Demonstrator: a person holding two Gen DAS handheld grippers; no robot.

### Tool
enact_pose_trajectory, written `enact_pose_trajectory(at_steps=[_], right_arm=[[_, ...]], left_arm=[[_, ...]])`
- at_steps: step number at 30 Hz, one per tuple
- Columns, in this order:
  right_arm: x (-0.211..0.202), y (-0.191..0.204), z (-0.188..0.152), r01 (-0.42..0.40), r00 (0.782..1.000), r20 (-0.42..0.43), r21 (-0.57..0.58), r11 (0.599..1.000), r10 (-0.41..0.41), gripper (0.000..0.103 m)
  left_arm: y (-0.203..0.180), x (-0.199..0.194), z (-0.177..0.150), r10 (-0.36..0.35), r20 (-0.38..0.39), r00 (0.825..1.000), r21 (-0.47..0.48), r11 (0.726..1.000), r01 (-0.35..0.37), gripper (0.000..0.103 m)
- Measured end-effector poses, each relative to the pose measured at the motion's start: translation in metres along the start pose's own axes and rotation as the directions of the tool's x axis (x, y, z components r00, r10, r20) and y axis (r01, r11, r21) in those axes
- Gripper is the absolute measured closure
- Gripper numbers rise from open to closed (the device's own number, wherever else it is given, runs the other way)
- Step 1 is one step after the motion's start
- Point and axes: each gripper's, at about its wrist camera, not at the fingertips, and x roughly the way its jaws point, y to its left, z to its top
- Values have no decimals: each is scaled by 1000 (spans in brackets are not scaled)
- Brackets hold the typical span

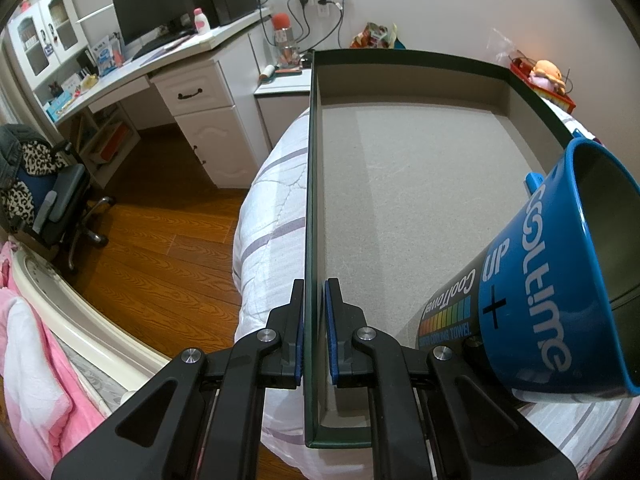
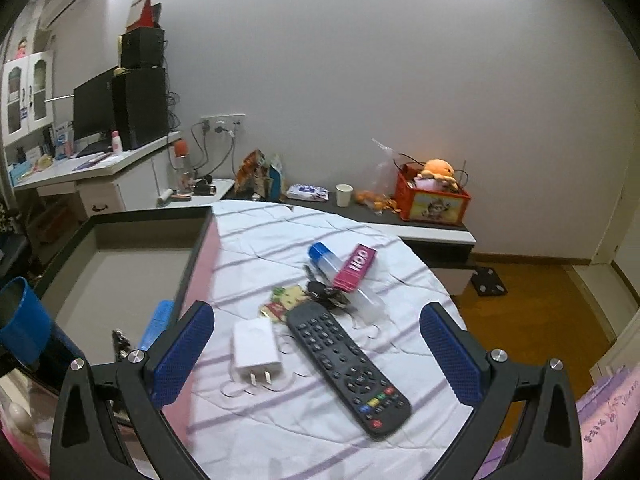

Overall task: Organize rigid objects
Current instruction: 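Move the open right tool to the black TV remote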

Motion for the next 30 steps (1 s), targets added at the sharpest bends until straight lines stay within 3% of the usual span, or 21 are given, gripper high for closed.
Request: enact_pose_trajectory(at_steps=[13, 20, 24, 30], right_arm=[[14, -23, -19, -10, 997, -79, -36, 999, 7, 0], [36, -33, -40, -18, 980, -200, -105, 994, -3, 0], [49, -36, -46, -58, 972, -233, -87, 995, 36, 0], [70, -35, -47, -55, 962, -273, -127, 990, 18, 0]], left_arm=[[0, 0, 0, 1, -1, 1000, 1, 1000, -1, 96], [-1, 0, 0, 1, -1, 1000, 1, 1000, -1, 96], [0, 0, 0, 1, -2, 1000, 3, 1000, -1, 96], [-1, -1, -1, 3, -3, 1000, 5, 1000, -3, 96]])
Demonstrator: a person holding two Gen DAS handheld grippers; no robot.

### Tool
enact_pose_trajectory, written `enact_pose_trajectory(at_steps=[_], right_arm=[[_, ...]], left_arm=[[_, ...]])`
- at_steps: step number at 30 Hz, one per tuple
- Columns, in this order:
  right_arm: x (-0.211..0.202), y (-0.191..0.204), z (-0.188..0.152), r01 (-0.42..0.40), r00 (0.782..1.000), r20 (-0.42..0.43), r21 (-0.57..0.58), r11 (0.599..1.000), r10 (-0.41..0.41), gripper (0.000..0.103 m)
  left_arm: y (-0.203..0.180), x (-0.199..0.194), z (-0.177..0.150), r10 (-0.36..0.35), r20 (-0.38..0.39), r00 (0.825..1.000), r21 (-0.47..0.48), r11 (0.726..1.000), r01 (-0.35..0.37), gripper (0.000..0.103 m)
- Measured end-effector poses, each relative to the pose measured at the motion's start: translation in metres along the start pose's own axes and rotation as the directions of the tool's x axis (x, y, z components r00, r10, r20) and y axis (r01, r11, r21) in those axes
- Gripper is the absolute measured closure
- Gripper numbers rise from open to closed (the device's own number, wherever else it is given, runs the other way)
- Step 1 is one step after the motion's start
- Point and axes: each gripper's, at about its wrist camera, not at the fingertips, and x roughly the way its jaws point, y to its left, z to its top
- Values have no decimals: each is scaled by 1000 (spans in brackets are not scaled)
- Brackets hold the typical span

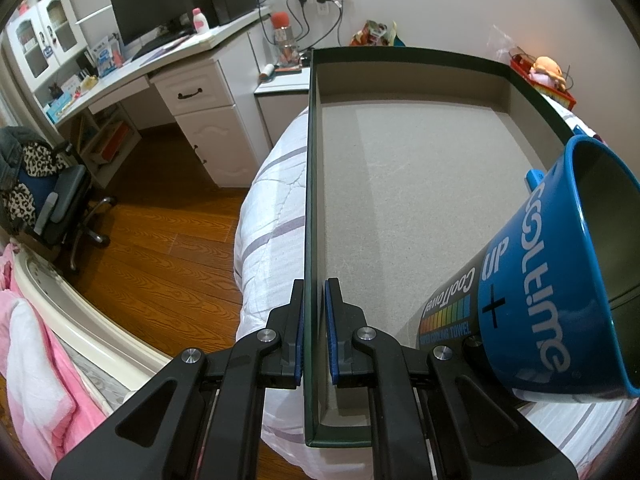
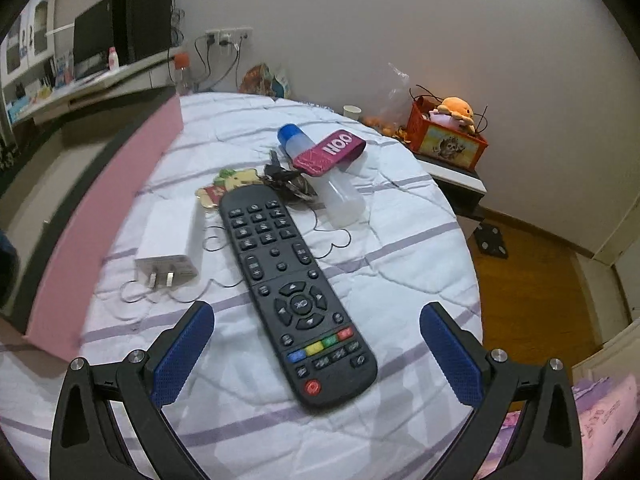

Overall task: Organize rigid objects
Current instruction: 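Move the open right tool to the black TV remote, then grasp the black remote with the right tool and lift it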

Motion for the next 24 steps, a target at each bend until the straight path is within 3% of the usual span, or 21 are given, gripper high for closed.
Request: enact_pose_trajectory(at_steps=[3, 7, 9, 10, 18, 24], right_arm=[[7, -2, 0, -38, 999, -19, 2, 999, 38, 2], [12, -4, -4, -74, 997, -29, 18, 997, 74, 13], [8, -3, -4, -90, 996, -21, 22, 996, 91, 41], [7, -3, -4, -85, 996, -21, 22, 996, 86, 44], [-5, 8, -8, -89, 993, -76, 45, 995, 93, 57], [-17, 22, -16, -157, 983, -92, 48, 986, 161, 57]], left_arm=[[-1, 1, 1, -1, 0, 1000, -2, 1000, 1, 96], [0, -1, -2, 7, 2, 1000, 4, 1000, -7, 97], [1, -3, -3, 10, 0, 1000, 6, 1000, -10, 97], [2, -4, -4, 12, 0, 1000, 8, 1000, -12, 97], [2, -4, -5, 12, -2, 1000, 9, 1000, -12, 96], [0, -3, -3, 13, -2, 1000, 9, 1000, -13, 96]])
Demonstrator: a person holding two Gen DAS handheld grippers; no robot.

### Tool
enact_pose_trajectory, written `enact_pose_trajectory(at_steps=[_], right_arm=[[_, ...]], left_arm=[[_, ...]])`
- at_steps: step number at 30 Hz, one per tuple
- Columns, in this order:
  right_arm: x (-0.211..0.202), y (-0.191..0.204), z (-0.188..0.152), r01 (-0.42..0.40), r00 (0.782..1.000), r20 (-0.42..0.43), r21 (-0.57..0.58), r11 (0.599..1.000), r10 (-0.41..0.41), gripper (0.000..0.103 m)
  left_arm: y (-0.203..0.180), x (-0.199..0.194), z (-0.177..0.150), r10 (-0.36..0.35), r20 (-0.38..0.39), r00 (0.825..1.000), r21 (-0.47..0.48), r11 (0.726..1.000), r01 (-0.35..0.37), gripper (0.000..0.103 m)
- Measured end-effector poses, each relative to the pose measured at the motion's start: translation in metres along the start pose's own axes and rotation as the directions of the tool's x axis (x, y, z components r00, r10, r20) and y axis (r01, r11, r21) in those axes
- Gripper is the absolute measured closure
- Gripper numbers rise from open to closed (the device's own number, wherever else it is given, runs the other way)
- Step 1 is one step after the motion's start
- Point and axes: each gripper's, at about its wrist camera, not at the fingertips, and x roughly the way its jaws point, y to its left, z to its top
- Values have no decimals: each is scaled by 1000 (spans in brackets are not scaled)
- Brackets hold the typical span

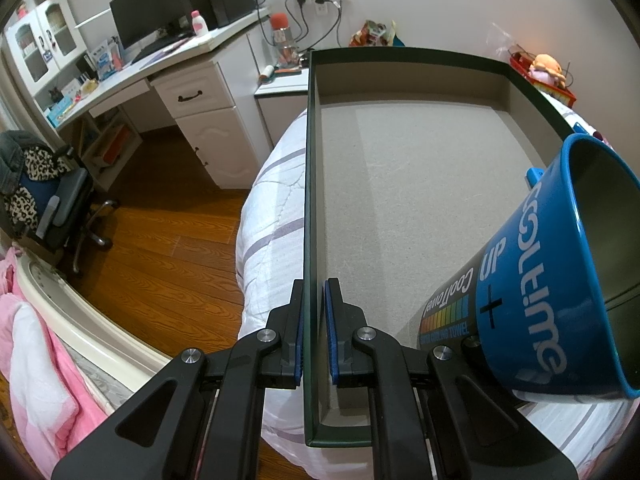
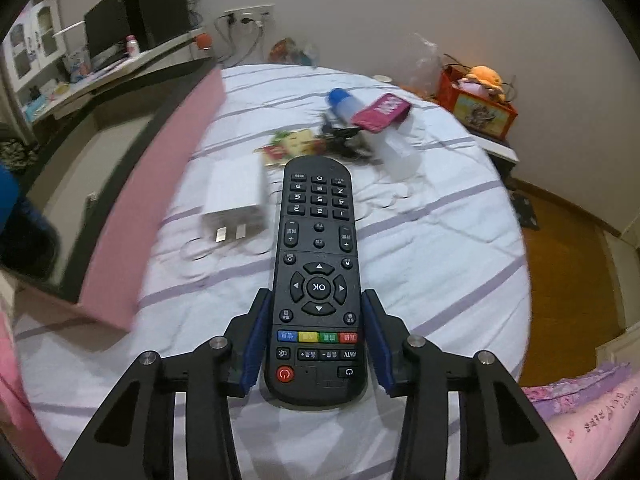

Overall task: Organize rigid objects
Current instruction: 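Grasp the black remote with the right tool and lift it, then carry the black remote into the tray with the right tool and release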

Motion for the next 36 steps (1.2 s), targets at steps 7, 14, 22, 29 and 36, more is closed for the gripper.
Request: enact_pose_trajectory(at_steps=[7, 14, 22, 29, 36], right_arm=[[6, -4, 8, 7, 1000, 22, 3, 1000, -7, 54], [17, -1, 26, 26, 999, 31, -31, 999, -25, 50], [21, -3, 23, -9, 999, 45, 2, 1000, 9, 59], [8, -13, 18, 19, 996, 91, 63, 998, -25, 59], [-4, -16, 20, 29, 991, 125, 90, 996, -40, 59]], left_arm=[[0, 0, 0, 1, 0, 1000, -1, 1000, -1, 96], [-3, -1, 0, -3, 2, 1000, -2, 1000, 3, 96], [-8, 0, 0, -11, 6, 1000, -1, 1000, 11, 95], [-8, 0, 1, -11, 5, 1000, -2, 1000, 11, 95], [-8, 0, 1, -11, 5, 1000, -2, 1000, 11, 95]])
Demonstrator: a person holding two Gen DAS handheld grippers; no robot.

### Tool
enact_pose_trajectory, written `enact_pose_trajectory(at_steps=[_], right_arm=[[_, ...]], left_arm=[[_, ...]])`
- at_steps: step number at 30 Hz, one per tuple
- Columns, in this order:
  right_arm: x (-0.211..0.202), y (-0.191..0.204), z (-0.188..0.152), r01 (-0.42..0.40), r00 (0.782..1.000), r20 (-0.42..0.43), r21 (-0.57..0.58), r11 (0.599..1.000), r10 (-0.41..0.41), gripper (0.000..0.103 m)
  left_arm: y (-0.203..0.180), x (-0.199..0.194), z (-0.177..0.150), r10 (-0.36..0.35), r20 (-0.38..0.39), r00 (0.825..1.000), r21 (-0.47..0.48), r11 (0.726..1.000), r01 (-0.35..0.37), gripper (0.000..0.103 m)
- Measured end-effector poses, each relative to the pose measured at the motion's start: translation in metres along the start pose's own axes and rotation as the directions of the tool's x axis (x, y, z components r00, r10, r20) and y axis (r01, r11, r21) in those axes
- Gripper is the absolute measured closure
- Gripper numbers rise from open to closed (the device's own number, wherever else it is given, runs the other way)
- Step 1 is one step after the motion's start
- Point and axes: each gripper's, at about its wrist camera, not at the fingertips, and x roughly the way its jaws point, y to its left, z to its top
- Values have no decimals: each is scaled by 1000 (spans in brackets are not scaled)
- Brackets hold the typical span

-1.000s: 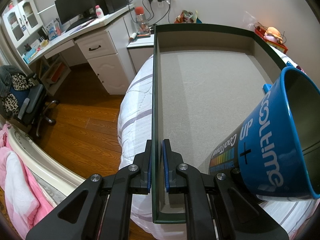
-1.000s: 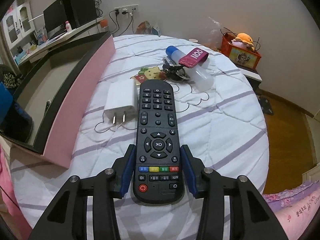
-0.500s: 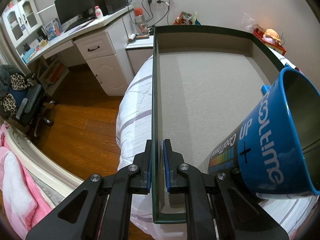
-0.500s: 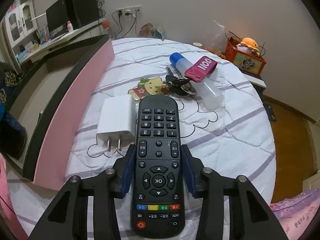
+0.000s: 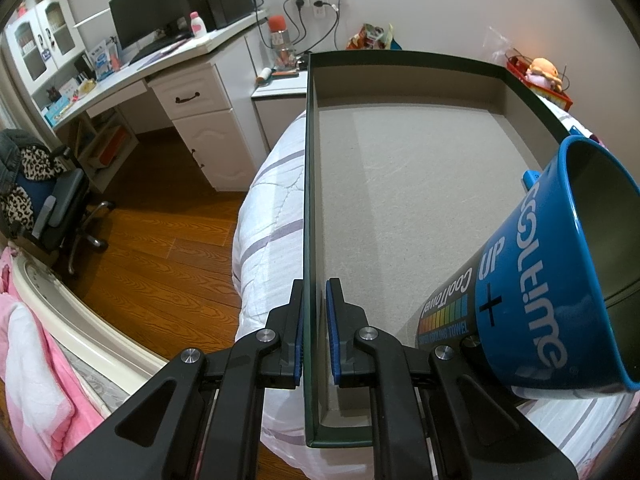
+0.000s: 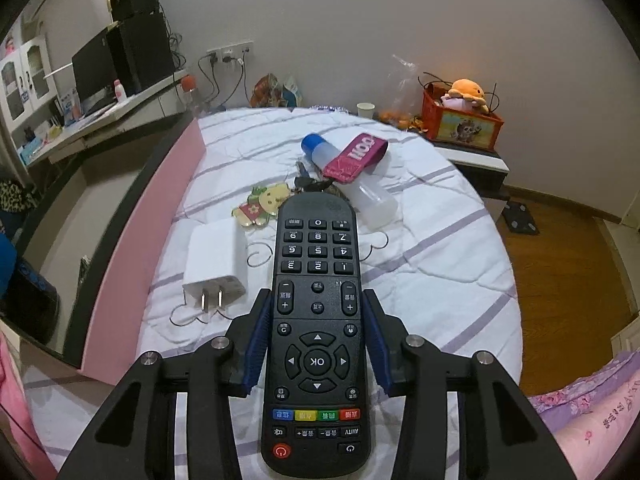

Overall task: Organize rigid objects
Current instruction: 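Carry the black remote into the tray with the right tool and release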

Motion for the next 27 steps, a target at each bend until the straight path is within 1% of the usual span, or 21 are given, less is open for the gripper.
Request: enact_pose_trajectory(at_steps=[6, 14, 22, 27], right_arm=[[-14, 4, 7, -9, 999, 38, -3, 1000, 9, 59], [-40, 22, 23, -30, 993, 113, -30, 999, 33, 59], [-60, 49, 47, -70, 980, 180, -72, 995, 82, 59], [-66, 65, 60, -89, 972, 207, -102, 991, 108, 59]], left_arm=[[0, 0, 0, 0, 0, 1000, 0, 1000, 0, 95], [0, 0, 1, 0, -1, 1000, 2, 1000, 0, 95], [0, 0, 0, -1, 1, 1000, -2, 1000, 1, 95], [0, 1, 2, 0, 0, 1000, -1, 1000, 0, 95]])
